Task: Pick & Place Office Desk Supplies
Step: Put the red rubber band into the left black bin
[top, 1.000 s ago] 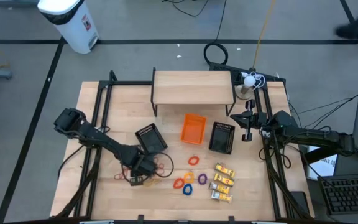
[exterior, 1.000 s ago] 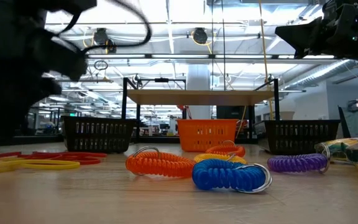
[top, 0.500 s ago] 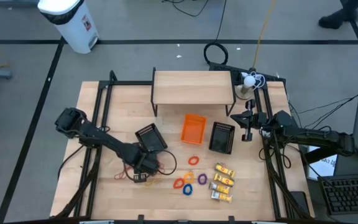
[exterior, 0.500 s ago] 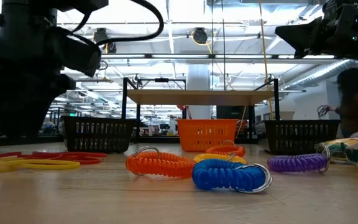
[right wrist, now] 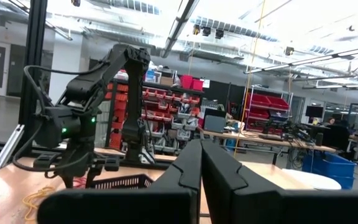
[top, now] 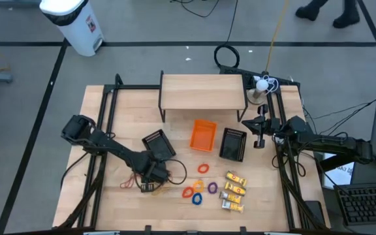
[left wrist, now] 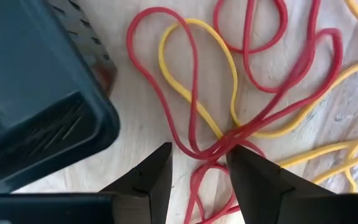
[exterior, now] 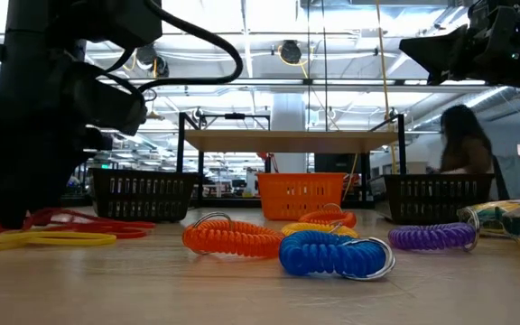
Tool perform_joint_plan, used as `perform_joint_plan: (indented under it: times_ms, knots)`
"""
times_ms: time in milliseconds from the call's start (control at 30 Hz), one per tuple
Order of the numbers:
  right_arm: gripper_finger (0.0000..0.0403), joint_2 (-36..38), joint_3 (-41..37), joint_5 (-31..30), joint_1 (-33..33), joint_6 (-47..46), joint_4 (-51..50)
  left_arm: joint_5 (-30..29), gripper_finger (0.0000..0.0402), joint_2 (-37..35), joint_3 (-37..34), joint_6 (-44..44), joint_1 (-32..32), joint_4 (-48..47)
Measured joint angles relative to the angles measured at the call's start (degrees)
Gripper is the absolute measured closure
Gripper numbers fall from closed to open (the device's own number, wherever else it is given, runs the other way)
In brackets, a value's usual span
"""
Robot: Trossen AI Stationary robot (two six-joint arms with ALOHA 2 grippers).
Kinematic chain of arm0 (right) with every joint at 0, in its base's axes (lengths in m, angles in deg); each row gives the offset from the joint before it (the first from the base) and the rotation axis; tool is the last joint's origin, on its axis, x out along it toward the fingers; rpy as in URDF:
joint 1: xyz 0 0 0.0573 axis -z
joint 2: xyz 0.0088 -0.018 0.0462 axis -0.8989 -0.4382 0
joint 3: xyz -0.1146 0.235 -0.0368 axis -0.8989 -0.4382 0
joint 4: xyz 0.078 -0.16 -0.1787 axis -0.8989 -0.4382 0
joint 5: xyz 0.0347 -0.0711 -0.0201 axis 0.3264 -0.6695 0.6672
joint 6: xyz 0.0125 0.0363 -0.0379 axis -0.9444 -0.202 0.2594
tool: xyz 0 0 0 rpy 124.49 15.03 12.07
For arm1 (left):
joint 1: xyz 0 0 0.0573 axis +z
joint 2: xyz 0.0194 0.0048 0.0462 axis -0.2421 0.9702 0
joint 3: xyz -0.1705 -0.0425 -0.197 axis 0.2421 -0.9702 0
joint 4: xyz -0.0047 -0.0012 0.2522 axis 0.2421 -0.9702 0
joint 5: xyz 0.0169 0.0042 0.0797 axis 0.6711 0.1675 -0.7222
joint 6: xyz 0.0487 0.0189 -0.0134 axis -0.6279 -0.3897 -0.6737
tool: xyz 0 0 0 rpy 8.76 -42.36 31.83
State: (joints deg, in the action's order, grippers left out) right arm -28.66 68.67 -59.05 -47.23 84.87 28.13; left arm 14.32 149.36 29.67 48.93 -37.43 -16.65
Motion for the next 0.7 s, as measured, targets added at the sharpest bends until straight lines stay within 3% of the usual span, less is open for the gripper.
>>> perform_joint_plan:
  times_ms: [167,700]
  knots:
    - [0.0403,-0.02,0.00,0.00,0.00,0.00,0.17,-0.73,0.0250,-1.73,-0.03,1.06,0.26,-3.61]
    - [0.0403,0.00,0.00,0.00,0.00,0.00,0.15,-1.30,0.0250,-2.33,-0.03,1.96,0.15,-2.87]
